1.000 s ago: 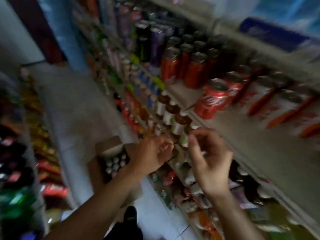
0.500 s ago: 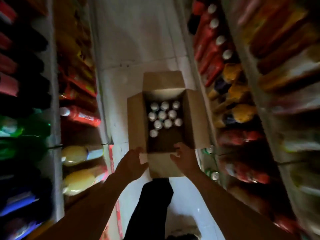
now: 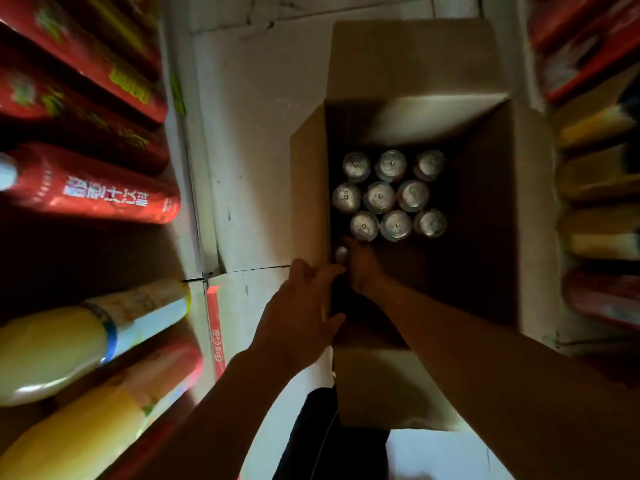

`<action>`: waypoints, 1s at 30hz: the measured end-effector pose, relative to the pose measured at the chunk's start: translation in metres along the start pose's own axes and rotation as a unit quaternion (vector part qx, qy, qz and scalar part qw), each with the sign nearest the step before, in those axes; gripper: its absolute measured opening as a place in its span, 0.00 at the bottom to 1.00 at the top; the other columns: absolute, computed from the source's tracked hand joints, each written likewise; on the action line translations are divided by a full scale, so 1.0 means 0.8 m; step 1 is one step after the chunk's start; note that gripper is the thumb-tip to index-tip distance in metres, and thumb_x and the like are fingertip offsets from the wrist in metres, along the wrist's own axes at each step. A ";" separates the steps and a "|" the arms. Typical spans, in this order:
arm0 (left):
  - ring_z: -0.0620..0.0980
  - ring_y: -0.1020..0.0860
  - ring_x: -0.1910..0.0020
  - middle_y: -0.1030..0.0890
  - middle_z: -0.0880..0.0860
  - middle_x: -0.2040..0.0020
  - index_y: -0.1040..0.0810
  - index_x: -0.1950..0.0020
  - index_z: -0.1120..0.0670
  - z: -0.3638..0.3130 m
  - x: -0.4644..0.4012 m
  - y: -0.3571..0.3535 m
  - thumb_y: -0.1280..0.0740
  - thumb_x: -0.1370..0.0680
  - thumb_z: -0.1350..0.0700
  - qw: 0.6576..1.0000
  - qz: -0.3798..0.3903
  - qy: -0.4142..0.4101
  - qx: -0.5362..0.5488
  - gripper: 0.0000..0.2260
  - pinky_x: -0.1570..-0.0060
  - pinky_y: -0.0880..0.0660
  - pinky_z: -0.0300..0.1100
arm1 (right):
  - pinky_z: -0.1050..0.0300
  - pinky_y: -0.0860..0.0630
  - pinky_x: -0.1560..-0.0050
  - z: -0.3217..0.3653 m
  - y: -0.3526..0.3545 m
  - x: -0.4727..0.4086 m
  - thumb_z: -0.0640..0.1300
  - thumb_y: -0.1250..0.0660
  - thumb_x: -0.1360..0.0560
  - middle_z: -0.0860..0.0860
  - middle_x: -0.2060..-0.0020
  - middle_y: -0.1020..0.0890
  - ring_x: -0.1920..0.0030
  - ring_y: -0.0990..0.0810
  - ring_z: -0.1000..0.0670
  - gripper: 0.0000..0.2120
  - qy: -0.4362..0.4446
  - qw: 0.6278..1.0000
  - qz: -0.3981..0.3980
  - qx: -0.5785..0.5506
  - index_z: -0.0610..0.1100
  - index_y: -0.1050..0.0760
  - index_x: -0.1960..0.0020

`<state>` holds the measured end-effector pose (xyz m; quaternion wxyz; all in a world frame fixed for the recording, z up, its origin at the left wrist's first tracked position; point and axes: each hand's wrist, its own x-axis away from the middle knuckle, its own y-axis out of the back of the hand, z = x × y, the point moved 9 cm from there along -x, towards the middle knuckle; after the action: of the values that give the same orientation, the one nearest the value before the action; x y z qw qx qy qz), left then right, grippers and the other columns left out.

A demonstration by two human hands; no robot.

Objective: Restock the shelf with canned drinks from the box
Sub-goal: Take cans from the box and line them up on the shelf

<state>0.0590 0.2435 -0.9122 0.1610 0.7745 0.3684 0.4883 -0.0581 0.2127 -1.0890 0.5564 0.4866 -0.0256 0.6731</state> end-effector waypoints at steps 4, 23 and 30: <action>0.48 0.26 0.55 0.37 0.49 0.40 0.38 0.27 0.39 0.002 0.002 -0.002 0.28 0.26 0.47 1.000 0.007 -0.009 0.004 0.31 0.47 0.23 0.42 | 0.55 0.27 0.42 0.006 0.022 0.021 0.39 0.30 0.27 0.42 0.41 0.19 0.41 0.21 0.43 0.22 0.044 0.997 0.033 0.044 0.44 0.25 0.34; 0.48 0.19 0.46 0.17 0.47 0.46 0.27 0.38 0.47 -0.506 0.366 0.233 0.20 0.41 0.54 0.928 0.070 -0.297 0.213 0.33 0.44 0.22 0.52 | 0.63 0.22 0.67 0.229 0.595 0.723 0.38 0.22 0.33 0.50 0.62 0.15 0.65 0.17 0.56 0.21 0.172 0.939 -0.073 -0.290 0.48 0.22 0.43; 0.43 0.20 0.47 0.18 0.48 0.46 0.31 0.36 0.47 -0.715 0.614 0.248 0.21 0.39 0.68 0.873 0.162 -0.413 0.204 0.37 0.52 0.23 0.36 | 0.60 0.22 0.55 0.212 0.720 1.026 0.33 0.18 0.40 0.48 0.58 0.14 0.57 0.18 0.56 0.23 0.239 0.896 -0.241 -0.287 0.39 0.20 0.47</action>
<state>-0.2358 0.4037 -0.2083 0.0552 0.9701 0.2293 0.0576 -0.3212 0.4906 -0.1470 0.8063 0.1211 0.0342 0.5780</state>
